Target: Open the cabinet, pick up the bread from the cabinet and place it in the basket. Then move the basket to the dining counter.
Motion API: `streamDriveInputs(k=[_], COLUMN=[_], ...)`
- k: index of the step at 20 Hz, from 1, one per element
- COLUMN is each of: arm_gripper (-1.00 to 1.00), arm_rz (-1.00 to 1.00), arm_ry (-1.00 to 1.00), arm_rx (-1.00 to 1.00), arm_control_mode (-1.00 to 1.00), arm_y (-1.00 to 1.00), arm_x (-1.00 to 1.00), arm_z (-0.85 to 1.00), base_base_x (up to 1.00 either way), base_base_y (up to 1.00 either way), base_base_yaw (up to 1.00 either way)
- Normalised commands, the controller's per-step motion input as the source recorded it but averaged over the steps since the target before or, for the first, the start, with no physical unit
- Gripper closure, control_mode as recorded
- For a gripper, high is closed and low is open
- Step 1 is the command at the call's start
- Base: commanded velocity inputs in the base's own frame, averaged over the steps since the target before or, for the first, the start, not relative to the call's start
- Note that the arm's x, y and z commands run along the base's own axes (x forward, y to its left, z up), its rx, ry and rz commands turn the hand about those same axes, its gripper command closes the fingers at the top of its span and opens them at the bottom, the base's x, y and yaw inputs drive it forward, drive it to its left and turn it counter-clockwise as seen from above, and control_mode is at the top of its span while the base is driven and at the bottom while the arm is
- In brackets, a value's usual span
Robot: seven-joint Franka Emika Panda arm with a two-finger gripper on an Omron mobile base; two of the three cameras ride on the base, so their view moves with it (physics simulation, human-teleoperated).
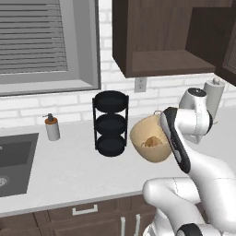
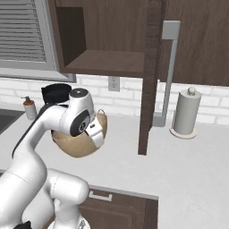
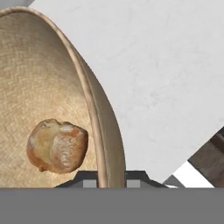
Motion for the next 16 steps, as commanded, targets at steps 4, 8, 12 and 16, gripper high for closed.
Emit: streamDriveInputs(k=[4, 8, 12, 16], arm_gripper=[1.00, 1.00, 1.00, 1.00], arm_rz=[0.00, -0.04, -0.02, -0.01], arm_ry=[-0.09, -0.07, 0.00, 0.00], arm_rx=[0.03, 0.06, 0.09, 0.12], arm_control_mode=[-1.00, -1.00, -1.00, -1.00], arm_y=[0.00, 0.07, 0.00, 0.06], arm_x=[-0.43, -0.93, -0.62, -0.43], arm_z=[0.94, 0.49, 0.54, 0.51], base_base_x=[0.00, 0.00, 0.00, 0.00], base_base_y=[0.00, 0.00, 0.00, 0.00], base_base_yaw=[0.00, 0.00, 0.00, 0.00])
